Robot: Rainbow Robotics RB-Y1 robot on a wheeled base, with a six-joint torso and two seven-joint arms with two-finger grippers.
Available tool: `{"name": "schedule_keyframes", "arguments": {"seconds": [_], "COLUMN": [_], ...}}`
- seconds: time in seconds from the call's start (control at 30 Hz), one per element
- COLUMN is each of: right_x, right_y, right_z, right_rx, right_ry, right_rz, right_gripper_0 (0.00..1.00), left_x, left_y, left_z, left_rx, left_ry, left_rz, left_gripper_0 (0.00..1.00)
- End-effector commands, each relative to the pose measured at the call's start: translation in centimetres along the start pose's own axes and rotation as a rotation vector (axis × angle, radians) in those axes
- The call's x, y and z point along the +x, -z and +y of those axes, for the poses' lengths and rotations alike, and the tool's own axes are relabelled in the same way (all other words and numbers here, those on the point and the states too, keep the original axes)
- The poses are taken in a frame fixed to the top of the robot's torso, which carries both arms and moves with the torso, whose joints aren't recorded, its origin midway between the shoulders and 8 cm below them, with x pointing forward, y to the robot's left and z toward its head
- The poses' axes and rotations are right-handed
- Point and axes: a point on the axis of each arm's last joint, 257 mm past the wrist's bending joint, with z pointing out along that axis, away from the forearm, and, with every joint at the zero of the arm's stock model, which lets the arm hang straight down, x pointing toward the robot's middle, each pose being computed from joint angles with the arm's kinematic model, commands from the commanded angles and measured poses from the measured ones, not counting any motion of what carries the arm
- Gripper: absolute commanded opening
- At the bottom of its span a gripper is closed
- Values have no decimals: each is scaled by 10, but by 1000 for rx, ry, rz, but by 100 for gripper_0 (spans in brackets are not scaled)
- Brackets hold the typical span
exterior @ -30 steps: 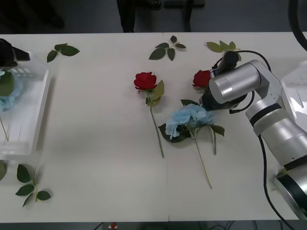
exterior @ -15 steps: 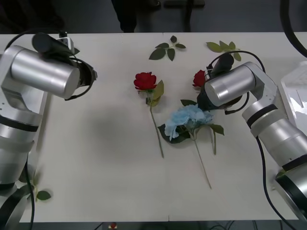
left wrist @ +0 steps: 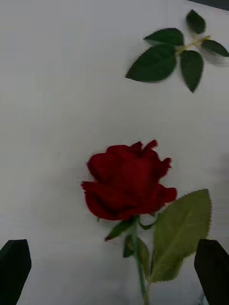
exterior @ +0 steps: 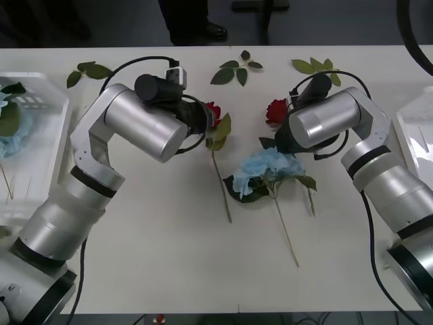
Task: Place the red flowers into the right box and the blue flowers into the left box. If a person shows an open palm, hand one flower to the person first, then continue sorting.
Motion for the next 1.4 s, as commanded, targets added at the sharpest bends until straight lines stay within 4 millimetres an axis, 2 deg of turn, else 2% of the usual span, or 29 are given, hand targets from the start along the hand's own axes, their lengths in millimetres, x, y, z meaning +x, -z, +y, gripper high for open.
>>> {"name": "schedule_keyframes", "arguments": {"seconds": [0.03, 0.17, 0.23, 0.4, 0.53, 0.8, 0.9, 0.97, 1.0, 1.07, 1.13, 1.17, 1.2, 1.33, 1.4], "right_x": [9, 3, -2, -16, -23, -30, -25, -20, -18, -12, -6, -3, -1, 10, 14], "right_y": [-4, 0, 9, 46, 77, 153, 179, 190, 194, 204, 211, 214, 215, 216, 210], "right_z": [-7, -18, -32, -72, -100, -164, -196, -215, -226, -254, -279, -291, -296, -334, -347], "right_rx": [17, 29, 46, 100, 128, 71, 57, 57, 62, 83, 98, 107, 110, 165, 178], "right_ry": [-62, -68, -67, -60, -41, -32, -23, -11, -6, 0, 3, 4, 5, 11, 8], "right_rz": [27, 15, 13, 21, 34, 54, 41, 31, 24, 6, -19, -33, -37, -53, -58], "right_gripper_0": [0, 0, 0, 0, 0, 0, 0, 0, 0, 0, 0, 0, 0, 0, 0], "left_x": [1, 23, 33, 48, 51, 48, 45, 44, 44, 43, 43, 43, 43, 44, 43], "left_y": [4, -7, -17, -38, -46, -63, -72, -75, -77, -78, -78, -78, -78, -78, -78], "left_z": [-37, -42, -43, -30, -19, -4, 2, 4, 6, 9, 9, 11, 10, 11, 11], "left_rx": [80, 89, 98, 89, 67, 30, 19, 12, 8, 2, 2, 0, 0, 1, 1], "left_ry": [-57, -108, -130, -150, -157, -164, -165, -165, -165, -165, -165, -164, -164, -163, -160], "left_rz": [-7, 17, 17, 22, 29, 36, 29, 30, 30, 31, 31, 32, 30, 32, 32], "left_gripper_0": [100, 100, 100, 100, 100, 100, 100, 100, 95, 73, 35, 7, 0, 0, 0]}}
